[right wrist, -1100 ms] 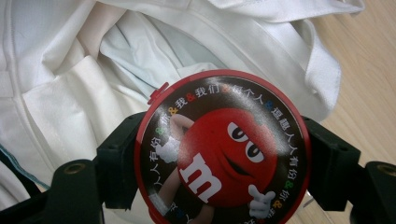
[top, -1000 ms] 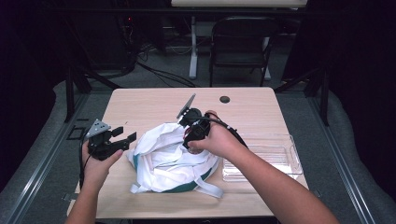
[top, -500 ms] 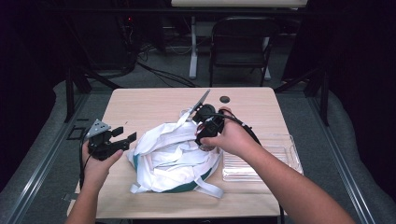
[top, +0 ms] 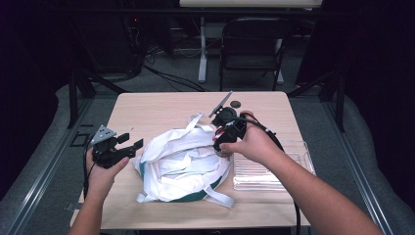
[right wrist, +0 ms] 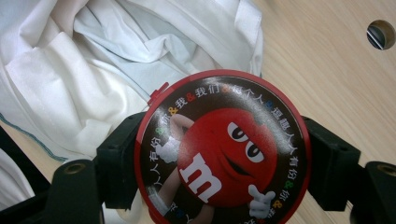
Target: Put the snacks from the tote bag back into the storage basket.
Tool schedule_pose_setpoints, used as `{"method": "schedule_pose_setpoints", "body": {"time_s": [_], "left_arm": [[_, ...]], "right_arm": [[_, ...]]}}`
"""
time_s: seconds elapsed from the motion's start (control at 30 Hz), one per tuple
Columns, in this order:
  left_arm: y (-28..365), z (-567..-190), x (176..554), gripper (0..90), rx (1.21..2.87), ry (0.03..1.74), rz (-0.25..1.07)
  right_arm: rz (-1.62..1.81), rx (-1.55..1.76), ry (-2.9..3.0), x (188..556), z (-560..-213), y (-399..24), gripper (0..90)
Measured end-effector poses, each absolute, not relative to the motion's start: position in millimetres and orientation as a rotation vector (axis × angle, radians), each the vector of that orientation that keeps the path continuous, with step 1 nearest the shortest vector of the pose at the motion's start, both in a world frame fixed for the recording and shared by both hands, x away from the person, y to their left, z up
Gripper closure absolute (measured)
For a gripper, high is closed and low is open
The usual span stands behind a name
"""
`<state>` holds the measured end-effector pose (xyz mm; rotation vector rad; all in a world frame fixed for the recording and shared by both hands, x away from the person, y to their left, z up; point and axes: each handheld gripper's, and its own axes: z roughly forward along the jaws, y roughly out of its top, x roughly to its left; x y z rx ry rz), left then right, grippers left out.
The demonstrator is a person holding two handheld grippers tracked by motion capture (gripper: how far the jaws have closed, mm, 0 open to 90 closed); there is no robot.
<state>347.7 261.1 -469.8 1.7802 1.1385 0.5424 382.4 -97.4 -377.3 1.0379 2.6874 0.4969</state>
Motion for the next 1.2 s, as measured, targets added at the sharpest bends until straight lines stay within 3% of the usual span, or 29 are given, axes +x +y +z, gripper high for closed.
{"method": "schedule_pose_setpoints", "body": {"time_s": [1.2], "left_arm": [[261.8,-470.3,347.7,37.1,1.776,1.144,0.542]], "right_arm": [[0.425,1.103,2.66,376.0,-382.7,-130.7,25.1]]}}
